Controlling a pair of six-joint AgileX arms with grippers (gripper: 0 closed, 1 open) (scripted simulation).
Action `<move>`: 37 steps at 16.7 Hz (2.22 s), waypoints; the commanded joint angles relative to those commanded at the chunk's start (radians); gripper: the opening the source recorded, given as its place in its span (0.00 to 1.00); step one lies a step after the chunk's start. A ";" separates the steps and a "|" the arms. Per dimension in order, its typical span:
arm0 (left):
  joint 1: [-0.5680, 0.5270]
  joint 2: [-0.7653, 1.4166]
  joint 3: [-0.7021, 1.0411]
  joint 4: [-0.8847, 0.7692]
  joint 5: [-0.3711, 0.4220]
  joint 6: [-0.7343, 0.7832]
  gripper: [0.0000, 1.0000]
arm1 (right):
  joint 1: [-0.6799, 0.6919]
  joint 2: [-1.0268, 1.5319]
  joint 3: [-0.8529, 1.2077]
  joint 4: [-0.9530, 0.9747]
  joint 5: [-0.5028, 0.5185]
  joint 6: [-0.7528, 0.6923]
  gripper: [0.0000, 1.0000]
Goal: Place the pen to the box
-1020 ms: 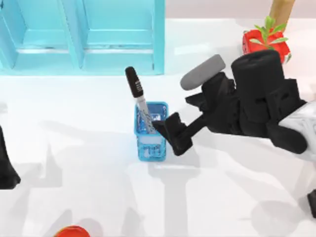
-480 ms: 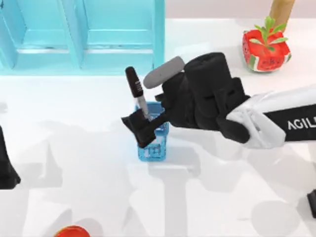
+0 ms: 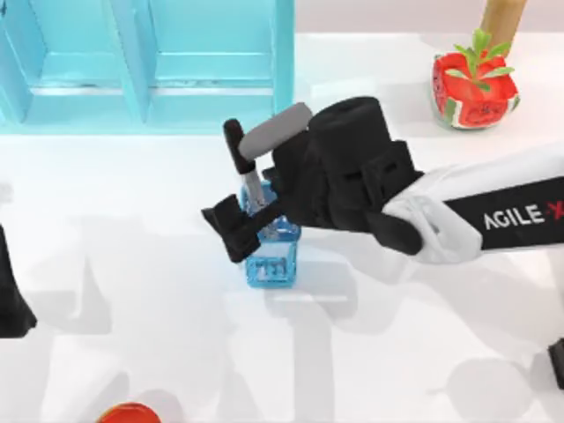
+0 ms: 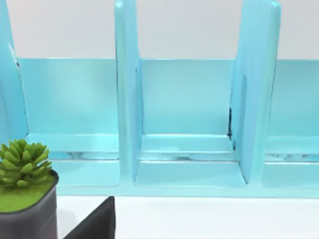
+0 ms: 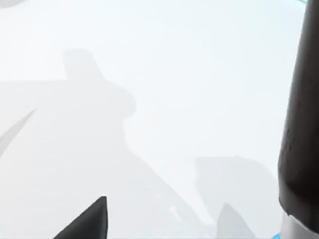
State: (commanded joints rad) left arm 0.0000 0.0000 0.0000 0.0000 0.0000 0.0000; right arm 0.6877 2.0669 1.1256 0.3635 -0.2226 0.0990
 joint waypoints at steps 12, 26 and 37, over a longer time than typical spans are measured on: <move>0.000 0.000 0.000 0.000 0.000 0.000 1.00 | 0.000 0.000 0.000 0.000 0.000 0.000 0.02; 0.000 0.000 0.000 0.000 0.000 0.000 1.00 | -0.090 -0.122 0.041 -0.094 -0.066 -0.061 0.00; 0.000 0.000 0.000 0.000 0.000 0.000 1.00 | -0.358 -0.507 0.058 -0.613 -0.299 -0.214 0.00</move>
State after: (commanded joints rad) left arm 0.0000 0.0000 0.0000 0.0000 0.0000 0.0000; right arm 0.3300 1.5598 1.1834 -0.2493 -0.5218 -0.1152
